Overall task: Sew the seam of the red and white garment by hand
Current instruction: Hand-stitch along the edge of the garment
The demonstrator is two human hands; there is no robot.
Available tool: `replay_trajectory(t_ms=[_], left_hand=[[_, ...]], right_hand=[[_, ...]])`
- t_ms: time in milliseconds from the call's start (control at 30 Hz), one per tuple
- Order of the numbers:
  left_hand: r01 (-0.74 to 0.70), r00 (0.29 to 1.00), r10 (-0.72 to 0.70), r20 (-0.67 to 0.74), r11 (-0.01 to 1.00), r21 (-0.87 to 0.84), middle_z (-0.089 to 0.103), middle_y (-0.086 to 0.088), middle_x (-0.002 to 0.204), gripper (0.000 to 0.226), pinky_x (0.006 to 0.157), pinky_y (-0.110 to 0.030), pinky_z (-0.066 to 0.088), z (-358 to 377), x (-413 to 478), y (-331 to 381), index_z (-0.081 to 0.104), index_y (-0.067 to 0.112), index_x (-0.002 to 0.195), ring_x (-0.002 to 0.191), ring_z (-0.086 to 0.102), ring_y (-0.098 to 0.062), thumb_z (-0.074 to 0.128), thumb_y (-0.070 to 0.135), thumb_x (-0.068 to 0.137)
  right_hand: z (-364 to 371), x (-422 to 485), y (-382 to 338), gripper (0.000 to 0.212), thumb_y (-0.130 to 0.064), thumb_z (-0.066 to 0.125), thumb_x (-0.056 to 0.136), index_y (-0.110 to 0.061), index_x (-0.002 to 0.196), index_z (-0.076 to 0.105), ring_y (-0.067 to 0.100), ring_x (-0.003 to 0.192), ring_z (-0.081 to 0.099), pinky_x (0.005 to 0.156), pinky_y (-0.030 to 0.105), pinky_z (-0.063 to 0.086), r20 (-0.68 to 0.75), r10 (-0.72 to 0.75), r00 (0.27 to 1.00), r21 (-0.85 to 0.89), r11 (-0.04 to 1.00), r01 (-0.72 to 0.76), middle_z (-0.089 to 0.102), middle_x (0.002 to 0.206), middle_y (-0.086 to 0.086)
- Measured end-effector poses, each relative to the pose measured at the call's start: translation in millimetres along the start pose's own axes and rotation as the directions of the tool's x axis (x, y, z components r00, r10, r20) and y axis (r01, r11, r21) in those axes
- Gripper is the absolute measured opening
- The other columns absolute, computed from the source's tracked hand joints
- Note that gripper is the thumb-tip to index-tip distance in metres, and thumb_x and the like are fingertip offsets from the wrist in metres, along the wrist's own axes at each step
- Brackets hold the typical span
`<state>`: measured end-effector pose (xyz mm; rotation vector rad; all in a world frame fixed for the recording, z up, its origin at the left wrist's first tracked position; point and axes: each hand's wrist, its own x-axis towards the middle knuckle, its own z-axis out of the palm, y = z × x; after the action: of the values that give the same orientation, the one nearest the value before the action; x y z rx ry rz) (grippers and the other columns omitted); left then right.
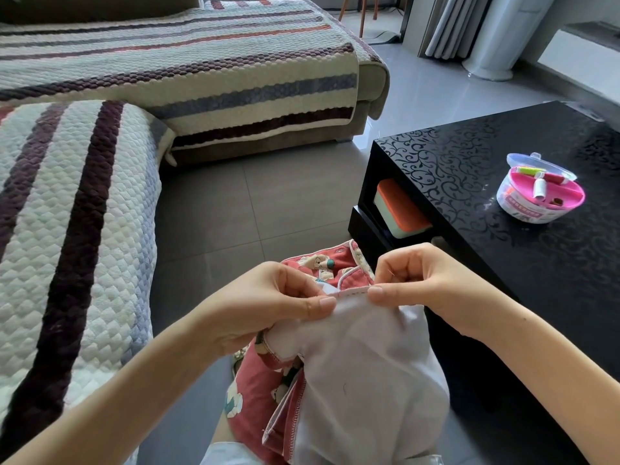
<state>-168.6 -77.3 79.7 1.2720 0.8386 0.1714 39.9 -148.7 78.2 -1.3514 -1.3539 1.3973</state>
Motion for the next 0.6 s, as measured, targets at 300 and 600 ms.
replay_trajectory(t_ms=[300,600], left_hand=[[-0.045,0.992,0.038,-0.124,0.998,-0.053,0.069,-0.011,0.072,0.02,0.055,-0.02,0.051,0,3,0,0.074,0.001,0.076,0.062,0.062,-0.014,0.075,0.018,0.065],[-0.1,0.974,0.1,-0.203,0.995,0.013,0.072,-0.006,0.073,0.006,0.057,-0.017,0.05,4,4,0,0.075,0.004,0.079,0.065,0.063,-0.01,0.07,0.006,0.081]], right_hand=[[5,-9,3,0.012,-0.027,0.062,0.087,-0.017,0.092,0.059,0.005,0.051,0.036,0.052,0.015,0.031,-0.123,-0.27,0.955,-0.446,0.875,0.19,0.042,0.056,-0.008],[17,-16,3,0.01,-0.018,0.059,0.077,-0.014,0.068,0.061,0.015,0.045,0.043,0.048,0.011,0.028,-0.141,-0.447,0.884,-0.71,0.667,0.224,0.05,0.049,-0.003]])
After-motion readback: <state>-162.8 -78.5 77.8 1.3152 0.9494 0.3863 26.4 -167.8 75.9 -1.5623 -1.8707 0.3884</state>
